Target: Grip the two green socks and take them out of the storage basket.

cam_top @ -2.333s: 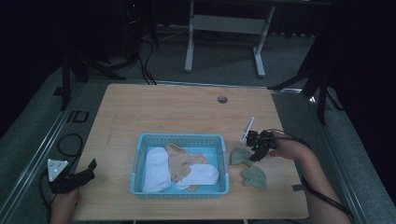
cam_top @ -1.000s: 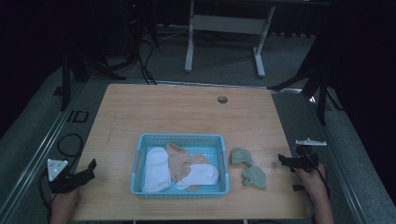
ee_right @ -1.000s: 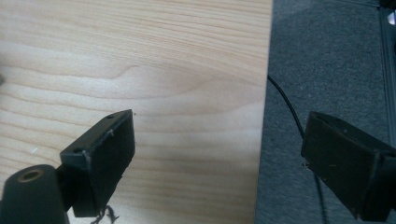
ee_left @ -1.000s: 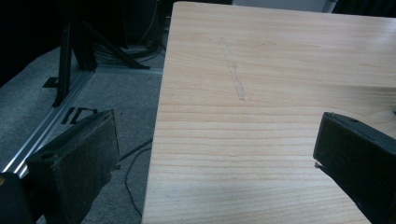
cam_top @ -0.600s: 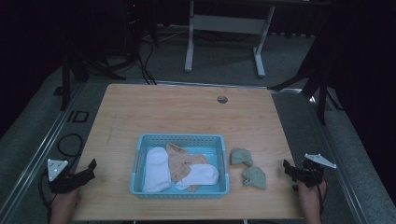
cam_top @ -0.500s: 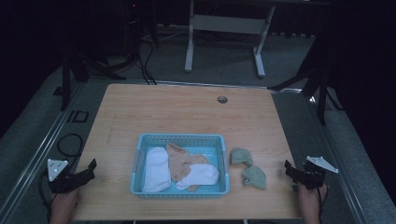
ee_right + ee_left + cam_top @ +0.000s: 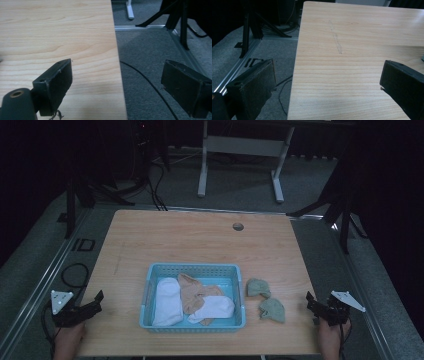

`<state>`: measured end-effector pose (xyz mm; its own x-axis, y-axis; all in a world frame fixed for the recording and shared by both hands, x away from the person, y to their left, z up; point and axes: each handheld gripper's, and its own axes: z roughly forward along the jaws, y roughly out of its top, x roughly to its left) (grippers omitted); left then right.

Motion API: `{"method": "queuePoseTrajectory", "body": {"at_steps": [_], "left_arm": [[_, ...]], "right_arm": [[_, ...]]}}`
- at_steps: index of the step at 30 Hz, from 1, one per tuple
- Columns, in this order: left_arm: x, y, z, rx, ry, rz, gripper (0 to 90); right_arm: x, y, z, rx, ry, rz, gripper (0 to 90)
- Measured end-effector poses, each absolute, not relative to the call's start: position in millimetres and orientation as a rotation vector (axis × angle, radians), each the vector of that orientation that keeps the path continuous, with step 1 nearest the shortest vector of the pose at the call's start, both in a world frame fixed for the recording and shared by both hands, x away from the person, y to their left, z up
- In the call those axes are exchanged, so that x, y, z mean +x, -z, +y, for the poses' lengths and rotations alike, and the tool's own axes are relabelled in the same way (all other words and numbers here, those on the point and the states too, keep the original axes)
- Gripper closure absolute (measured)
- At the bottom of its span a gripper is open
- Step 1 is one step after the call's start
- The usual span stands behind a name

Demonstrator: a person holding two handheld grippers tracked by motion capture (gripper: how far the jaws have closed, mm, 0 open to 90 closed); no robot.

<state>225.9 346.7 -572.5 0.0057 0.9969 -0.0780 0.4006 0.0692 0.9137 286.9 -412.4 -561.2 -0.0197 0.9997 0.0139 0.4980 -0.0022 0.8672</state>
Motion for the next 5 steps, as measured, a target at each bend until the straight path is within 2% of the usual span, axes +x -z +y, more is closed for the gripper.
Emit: {"method": "queuePoseTrajectory", "body": {"at_steps": [5], "left_arm": [[225.8,572.5,346.7,1.454,-0.913,1.521,0.7]], "right_arm": [[287.7,561.3,-414.2,1.597,-0.952,1.599,10.0]]}}
